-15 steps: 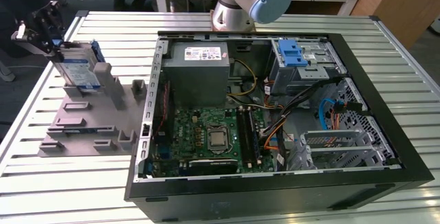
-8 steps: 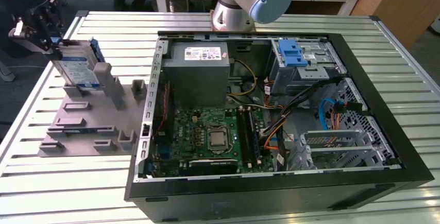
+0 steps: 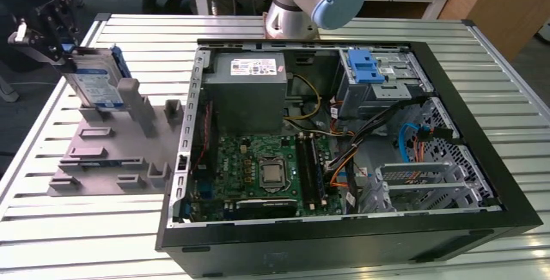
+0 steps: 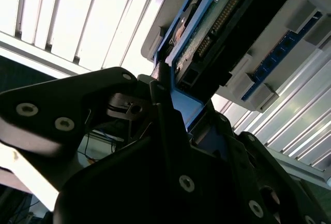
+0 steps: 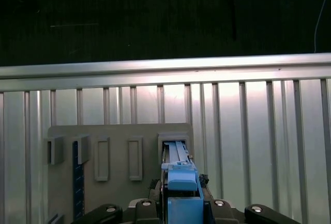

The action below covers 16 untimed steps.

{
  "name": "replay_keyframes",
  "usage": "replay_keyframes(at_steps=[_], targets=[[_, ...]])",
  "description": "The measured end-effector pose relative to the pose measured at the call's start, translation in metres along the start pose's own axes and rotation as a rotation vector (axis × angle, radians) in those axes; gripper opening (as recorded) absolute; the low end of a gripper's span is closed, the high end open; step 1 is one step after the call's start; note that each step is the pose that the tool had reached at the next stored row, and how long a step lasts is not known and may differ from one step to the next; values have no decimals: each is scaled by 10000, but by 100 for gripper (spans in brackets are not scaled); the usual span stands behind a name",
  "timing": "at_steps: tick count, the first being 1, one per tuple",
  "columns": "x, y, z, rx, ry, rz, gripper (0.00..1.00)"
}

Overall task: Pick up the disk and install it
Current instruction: 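Pick up the disk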

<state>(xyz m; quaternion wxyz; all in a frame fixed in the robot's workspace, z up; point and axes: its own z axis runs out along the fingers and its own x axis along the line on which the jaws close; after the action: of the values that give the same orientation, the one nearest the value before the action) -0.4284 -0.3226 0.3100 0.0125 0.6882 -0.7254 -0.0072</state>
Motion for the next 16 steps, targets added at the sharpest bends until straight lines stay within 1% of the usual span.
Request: replay_keyframes(at_steps=[16], targets=[[1, 2, -70, -3, 1, 0, 37]])
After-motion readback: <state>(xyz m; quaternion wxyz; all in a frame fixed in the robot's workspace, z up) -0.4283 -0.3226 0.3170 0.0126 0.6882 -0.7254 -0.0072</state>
